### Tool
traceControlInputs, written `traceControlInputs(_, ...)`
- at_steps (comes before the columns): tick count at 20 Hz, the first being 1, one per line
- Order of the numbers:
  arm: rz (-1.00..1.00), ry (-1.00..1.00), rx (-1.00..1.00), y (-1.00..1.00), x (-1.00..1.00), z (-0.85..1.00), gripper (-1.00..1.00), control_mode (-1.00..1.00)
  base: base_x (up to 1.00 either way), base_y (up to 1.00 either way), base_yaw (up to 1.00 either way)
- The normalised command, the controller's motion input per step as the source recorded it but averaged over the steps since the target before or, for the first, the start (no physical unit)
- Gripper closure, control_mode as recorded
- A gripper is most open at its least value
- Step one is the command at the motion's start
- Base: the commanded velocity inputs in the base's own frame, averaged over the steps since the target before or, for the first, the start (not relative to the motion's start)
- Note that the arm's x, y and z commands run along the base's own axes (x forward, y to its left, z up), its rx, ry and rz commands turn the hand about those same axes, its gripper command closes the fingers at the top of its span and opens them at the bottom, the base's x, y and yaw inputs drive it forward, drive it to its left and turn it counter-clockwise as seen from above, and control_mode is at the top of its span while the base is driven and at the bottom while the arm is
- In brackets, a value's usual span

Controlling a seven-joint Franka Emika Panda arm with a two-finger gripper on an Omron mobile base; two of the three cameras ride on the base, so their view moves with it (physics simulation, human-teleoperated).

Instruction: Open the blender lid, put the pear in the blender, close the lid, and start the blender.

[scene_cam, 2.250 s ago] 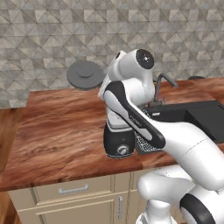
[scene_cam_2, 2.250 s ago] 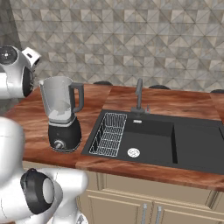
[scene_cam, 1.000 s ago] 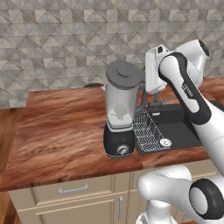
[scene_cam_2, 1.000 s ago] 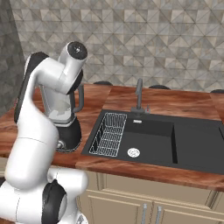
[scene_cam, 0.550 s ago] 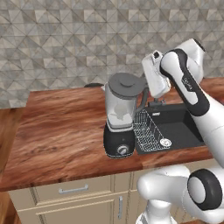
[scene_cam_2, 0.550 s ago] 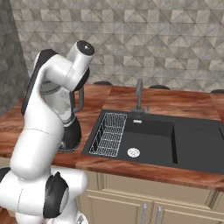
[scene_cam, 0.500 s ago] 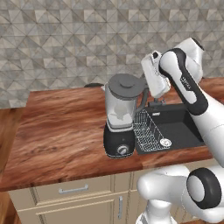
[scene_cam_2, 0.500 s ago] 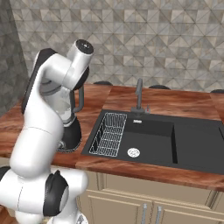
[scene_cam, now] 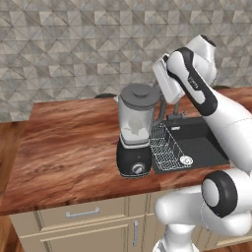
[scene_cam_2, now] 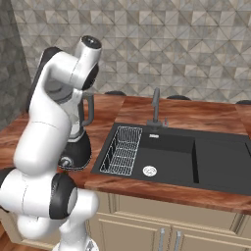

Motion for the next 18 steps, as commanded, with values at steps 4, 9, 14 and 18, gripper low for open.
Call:
traceControlInputs(4,0.0,0.0,0.0,-0.01,0.59,0.0,1.0,-1.0,0.0,0.0,0.0)
traceControlInputs(9,0.0,0.0,0.0,-0.01,0.58,0.0,1.0,-1.0,0.0,0.0,0.0)
traceControlInputs(14,0.0,0.0,0.0,0.0,0.15,-0.06,1.0,-1.0,0.0,0.0,0.0)
traceControlInputs(18,0.04,0.0,0.0,0.0,-0.03,-0.13,1.0,-1.0,0.0,0.0,0.0)
